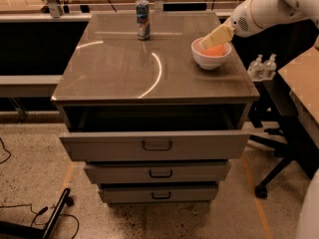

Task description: Pick orange from white bowl and place on counter

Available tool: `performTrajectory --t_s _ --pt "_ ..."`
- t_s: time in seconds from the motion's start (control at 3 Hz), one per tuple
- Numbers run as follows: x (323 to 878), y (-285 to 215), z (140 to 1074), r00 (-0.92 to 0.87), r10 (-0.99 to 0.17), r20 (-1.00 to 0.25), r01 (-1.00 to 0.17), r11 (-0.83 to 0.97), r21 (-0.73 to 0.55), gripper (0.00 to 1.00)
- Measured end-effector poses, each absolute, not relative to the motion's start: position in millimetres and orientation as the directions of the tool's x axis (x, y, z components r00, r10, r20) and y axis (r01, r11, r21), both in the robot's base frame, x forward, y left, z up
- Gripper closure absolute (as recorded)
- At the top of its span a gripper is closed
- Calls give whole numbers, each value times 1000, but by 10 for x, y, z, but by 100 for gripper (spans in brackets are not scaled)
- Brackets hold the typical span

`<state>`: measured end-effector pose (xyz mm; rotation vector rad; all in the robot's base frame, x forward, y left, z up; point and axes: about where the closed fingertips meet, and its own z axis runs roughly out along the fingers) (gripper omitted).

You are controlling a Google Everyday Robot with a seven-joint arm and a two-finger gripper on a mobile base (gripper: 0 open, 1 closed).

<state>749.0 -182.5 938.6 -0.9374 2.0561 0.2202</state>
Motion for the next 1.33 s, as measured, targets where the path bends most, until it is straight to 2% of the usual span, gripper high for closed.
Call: performTrajectory --t_s 0.33,1.0,1.33 --pt "7544 -1897 9224 -405 -510 -759 -659 738 -144 23" --pt "7627 -2000 8985 -449 -475 -757 -627 771 -113 33" --pt "7660 -2012 8960 -446 -491 -748 -631 765 -127 33"
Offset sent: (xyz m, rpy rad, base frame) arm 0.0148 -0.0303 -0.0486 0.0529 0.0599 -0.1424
